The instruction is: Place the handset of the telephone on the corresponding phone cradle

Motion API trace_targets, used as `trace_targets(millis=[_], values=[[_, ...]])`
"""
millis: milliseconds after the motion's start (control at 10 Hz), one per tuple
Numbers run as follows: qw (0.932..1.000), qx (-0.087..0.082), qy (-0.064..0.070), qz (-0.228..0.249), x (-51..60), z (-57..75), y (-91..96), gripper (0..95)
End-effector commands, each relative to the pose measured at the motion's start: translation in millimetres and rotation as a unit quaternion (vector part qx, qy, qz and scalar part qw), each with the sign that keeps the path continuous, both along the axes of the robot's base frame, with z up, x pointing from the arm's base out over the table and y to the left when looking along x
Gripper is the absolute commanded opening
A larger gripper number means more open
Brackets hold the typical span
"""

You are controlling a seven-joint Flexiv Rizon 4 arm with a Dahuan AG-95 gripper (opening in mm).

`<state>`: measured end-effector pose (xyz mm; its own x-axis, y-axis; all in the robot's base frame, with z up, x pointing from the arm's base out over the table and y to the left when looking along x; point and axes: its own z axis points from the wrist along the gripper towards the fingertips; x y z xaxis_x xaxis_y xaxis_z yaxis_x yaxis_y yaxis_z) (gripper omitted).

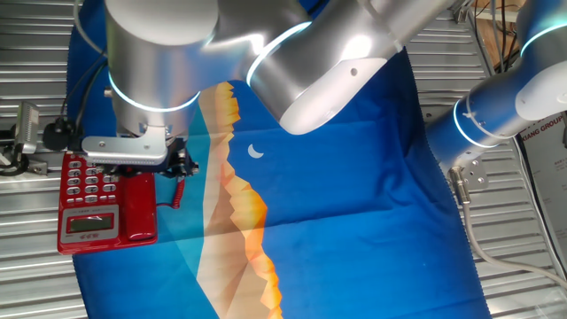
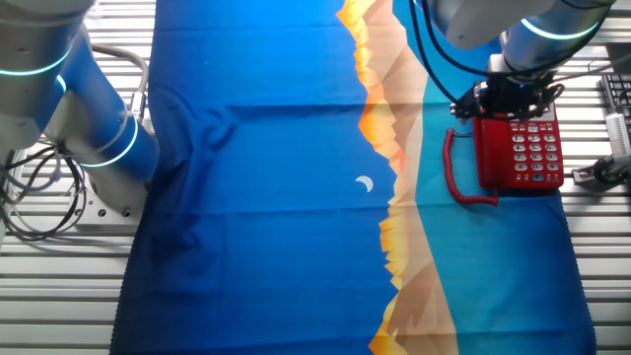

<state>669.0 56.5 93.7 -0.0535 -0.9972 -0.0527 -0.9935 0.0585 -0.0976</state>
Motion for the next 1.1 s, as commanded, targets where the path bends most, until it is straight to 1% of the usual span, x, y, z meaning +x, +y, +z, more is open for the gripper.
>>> trace_targets(millis=[100, 600, 700, 900, 1100], values=[[1.0, 0.002, 0.002, -0.001, -0.8, -0.8, -0.4, 95.0], [1.0, 0.001, -0.001, -0.009, -0.8, -0.8, -0.5, 95.0], [1.0, 0.004, -0.002, -0.008, -0.8, -0.8, -0.5, 76.0], [0.9999, 0.014, -0.004, -0.006, -0.8, -0.7, -0.4, 76.0], [0.9999, 0.011, -0.004, -0.004, -0.8, -0.7, -0.4, 76.0]])
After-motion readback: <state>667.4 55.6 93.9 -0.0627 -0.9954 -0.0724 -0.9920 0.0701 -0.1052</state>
